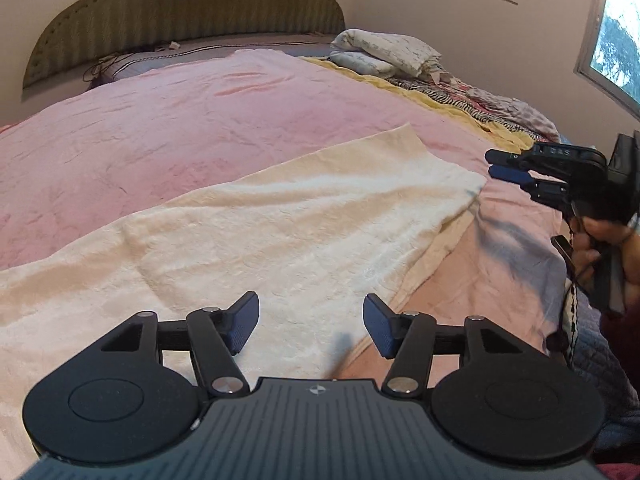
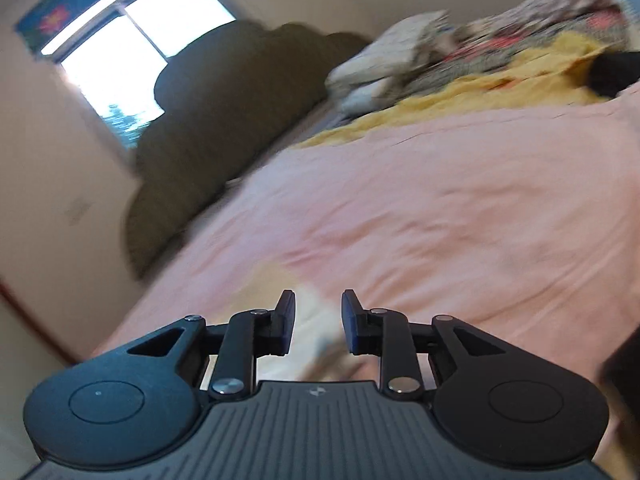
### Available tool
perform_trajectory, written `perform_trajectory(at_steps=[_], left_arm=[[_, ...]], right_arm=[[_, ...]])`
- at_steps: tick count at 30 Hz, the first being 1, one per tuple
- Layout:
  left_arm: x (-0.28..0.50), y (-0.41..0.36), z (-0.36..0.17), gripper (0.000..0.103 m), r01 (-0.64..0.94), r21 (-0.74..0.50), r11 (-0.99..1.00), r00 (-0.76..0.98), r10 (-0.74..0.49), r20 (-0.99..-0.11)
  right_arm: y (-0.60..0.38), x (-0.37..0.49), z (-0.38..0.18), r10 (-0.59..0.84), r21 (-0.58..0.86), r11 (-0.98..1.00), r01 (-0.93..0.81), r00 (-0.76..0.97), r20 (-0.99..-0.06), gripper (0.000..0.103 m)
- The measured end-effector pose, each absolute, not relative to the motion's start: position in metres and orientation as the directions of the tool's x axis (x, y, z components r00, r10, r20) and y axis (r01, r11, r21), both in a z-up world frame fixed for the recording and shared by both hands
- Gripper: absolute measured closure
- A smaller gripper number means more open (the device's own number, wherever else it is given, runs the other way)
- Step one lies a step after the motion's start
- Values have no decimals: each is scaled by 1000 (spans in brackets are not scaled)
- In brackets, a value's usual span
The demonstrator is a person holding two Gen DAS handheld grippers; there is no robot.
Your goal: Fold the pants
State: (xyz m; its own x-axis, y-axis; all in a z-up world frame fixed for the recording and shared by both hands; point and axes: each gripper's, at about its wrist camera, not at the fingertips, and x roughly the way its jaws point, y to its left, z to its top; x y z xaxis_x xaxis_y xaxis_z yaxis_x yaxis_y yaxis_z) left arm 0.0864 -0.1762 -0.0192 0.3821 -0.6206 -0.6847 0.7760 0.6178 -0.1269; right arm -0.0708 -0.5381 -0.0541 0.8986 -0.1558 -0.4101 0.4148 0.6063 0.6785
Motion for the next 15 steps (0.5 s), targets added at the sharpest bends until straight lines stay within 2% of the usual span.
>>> perform_trajectory(at_steps=[2, 5, 9, 14, 15], left_arm=[[87, -180, -19, 42, 770, -124, 626, 391, -616, -684], [79, -188, -20, 42, 785, -88, 614, 399, -609, -686], [64, -195, -24, 40, 817, -6, 576, 415, -595, -689], [59, -207, -31, 36, 831, 41, 555, 429, -591, -683], [57, -211, -32, 36, 833, 67, 549, 440, -585, -681]], right_arm=[[-512, -58, -51, 50, 750, 602, 275, 924, -379, 75], [-480, -39, -57, 199, 780, 582, 231, 889, -412, 74], [-468, -31, -76, 239, 802, 522, 290, 853, -464, 74], [-469, -20, -93, 260, 859, 424, 288, 870, -420, 72], [-469, -14, -98, 275, 873, 401, 277, 872, -404, 67]])
